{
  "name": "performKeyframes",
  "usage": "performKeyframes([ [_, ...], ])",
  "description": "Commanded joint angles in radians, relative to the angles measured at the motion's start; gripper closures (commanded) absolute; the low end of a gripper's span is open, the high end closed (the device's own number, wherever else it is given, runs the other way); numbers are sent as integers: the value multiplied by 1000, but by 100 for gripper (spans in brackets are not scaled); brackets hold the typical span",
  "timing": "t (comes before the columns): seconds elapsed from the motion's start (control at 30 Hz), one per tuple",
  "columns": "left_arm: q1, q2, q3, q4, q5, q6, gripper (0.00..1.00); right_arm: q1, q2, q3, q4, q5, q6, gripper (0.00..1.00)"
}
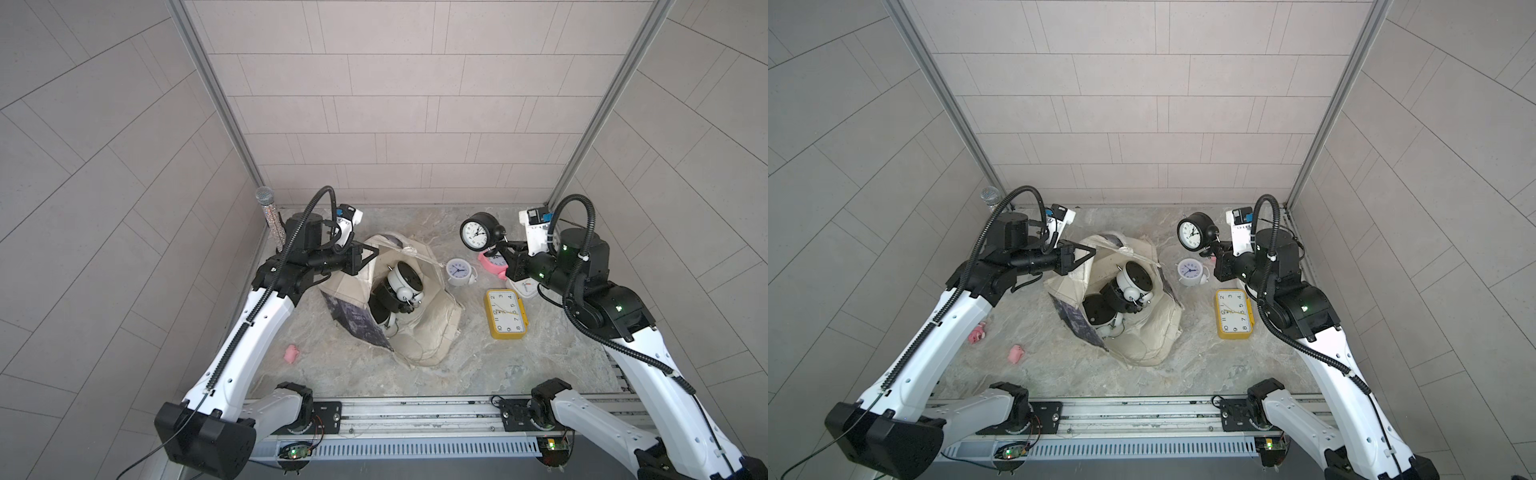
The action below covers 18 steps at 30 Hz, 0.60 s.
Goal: Take the alarm clock out of the canvas bag
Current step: Adjust the alarm at the center of the board.
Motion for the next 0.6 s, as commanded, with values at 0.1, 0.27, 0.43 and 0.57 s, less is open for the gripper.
performKeyframes([
  [0.1,0,-34,23,34,13,31,100,-137,-11,-64,80,-139,178,100],
  [0.27,0,-38,18,34,9,34,100,-222,10,-167,78,-146,273,100],
  [0.43,0,-38,18,33,10,32,100,-228,46,-264,92,-160,308,100],
  [0.57,-1,-47,12,41,21,35,100,-226,86,-366,168,-234,323,100],
])
